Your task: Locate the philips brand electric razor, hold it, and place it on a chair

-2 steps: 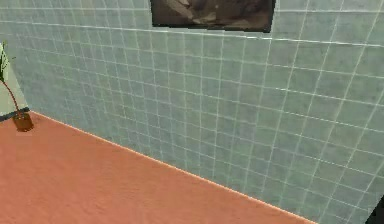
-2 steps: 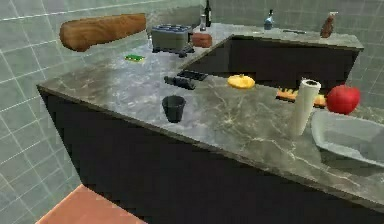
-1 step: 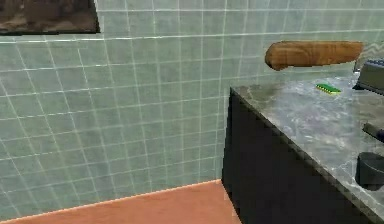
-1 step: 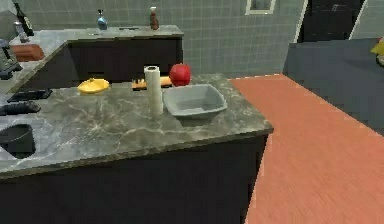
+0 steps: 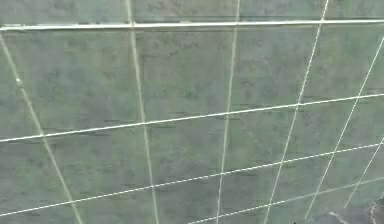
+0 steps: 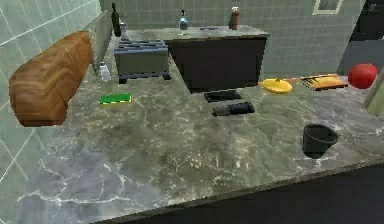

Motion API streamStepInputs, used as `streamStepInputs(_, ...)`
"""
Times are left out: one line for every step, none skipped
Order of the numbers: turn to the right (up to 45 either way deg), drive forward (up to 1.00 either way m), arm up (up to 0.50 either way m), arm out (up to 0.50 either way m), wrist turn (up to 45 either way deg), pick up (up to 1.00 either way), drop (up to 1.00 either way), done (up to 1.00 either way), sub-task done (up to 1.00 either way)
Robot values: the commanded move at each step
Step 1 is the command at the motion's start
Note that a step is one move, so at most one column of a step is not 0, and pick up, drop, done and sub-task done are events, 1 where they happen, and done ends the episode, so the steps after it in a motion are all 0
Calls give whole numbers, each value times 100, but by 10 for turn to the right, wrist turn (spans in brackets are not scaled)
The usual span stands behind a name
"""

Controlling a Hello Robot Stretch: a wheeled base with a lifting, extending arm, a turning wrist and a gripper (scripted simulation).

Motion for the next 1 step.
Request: streamStepInputs(240, 0, 0, 0, 0, 0, 0, 0, 0)
